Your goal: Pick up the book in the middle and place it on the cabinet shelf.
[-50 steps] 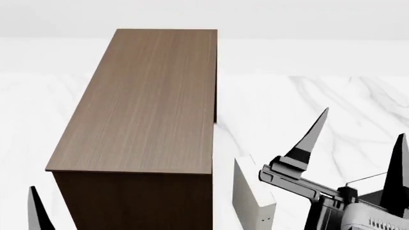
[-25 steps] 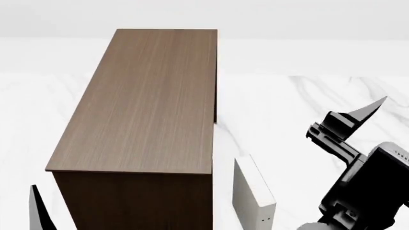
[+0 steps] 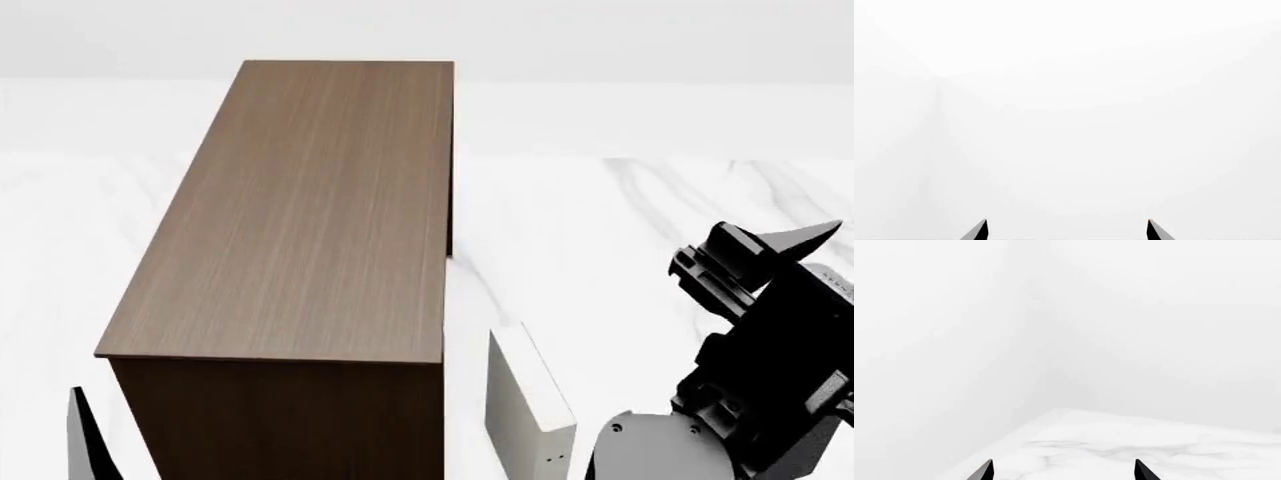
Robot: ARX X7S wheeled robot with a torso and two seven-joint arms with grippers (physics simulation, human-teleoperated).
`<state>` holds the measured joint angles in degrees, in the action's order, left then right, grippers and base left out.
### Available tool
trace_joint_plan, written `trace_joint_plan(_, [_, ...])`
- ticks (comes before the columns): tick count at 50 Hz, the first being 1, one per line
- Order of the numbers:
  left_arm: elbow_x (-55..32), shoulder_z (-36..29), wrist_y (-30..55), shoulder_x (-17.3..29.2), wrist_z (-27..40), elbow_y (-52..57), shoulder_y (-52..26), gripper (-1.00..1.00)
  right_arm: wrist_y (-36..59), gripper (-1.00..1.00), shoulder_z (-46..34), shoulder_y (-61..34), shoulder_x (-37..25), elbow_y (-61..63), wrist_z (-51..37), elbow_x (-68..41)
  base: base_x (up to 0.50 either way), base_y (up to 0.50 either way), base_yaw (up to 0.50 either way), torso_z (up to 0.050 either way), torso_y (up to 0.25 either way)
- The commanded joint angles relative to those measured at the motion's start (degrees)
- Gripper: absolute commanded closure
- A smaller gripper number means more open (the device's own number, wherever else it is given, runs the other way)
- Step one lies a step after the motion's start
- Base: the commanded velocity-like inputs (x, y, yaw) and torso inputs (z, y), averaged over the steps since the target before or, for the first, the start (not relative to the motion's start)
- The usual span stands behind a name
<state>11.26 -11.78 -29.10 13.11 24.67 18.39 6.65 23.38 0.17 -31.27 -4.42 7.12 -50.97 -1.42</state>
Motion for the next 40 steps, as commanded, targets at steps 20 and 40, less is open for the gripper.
trace_joint_plan(20, [0.7, 0.2, 0.7, -0.1, -0.6, -0.4, 0.0, -1.0, 2.7, -1.0, -0.7, -1.7, 0.9, -8.6, -5.3, -0.1, 0.0, 0.0, 0.0, 0.0, 0.0])
trace_joint_plan(40, [0.8, -0.5, 1.4, 0.5, -0.3, -0.4, -0.1, -1.0, 0.0, -1.0, -1.9, -0.4, -0.3, -13.8, -6.6, -1.1, 0.0, 0.0, 0.0, 0.0, 0.0])
